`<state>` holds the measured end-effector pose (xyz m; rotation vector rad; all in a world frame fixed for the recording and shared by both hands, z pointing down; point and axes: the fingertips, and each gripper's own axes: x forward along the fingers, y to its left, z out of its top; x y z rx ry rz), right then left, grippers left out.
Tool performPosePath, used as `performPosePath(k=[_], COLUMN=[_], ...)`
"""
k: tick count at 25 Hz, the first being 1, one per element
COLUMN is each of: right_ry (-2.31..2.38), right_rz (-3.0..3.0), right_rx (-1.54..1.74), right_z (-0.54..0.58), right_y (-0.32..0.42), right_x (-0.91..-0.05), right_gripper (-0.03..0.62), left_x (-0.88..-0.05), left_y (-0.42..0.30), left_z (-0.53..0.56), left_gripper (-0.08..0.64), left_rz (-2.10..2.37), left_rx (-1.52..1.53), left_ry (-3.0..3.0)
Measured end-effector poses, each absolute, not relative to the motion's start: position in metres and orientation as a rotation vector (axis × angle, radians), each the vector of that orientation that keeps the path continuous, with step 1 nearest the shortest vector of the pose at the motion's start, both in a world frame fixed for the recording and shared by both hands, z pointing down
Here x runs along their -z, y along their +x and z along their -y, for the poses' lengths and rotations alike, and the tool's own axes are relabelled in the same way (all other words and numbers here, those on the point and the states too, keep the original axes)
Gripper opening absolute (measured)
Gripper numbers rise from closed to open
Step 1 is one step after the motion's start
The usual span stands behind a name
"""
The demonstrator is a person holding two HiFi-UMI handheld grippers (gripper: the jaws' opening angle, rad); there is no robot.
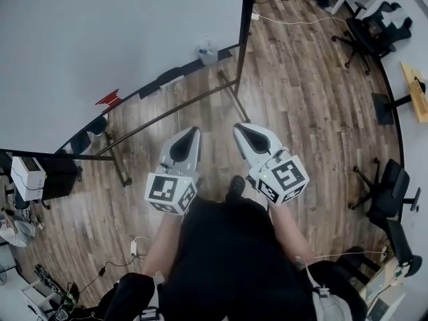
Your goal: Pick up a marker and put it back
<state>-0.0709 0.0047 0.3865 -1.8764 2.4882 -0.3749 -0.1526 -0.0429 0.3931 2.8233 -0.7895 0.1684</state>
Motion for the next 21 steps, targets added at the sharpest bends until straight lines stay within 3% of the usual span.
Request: performPosePath(k=[21], right_ry=[-1.877], right_rz=[-2.512], right_rx=[0.384], right_z=[-0.025], right_y=[-0.067], right_x=[-0.388], right_gripper=[0.003], left_x=[-0.395], left_y=[-0.146], left_z=[0.021], left_gripper=[0.011], left_rz=[0.797], left_rx=[-0.168], left_ry=[2.815])
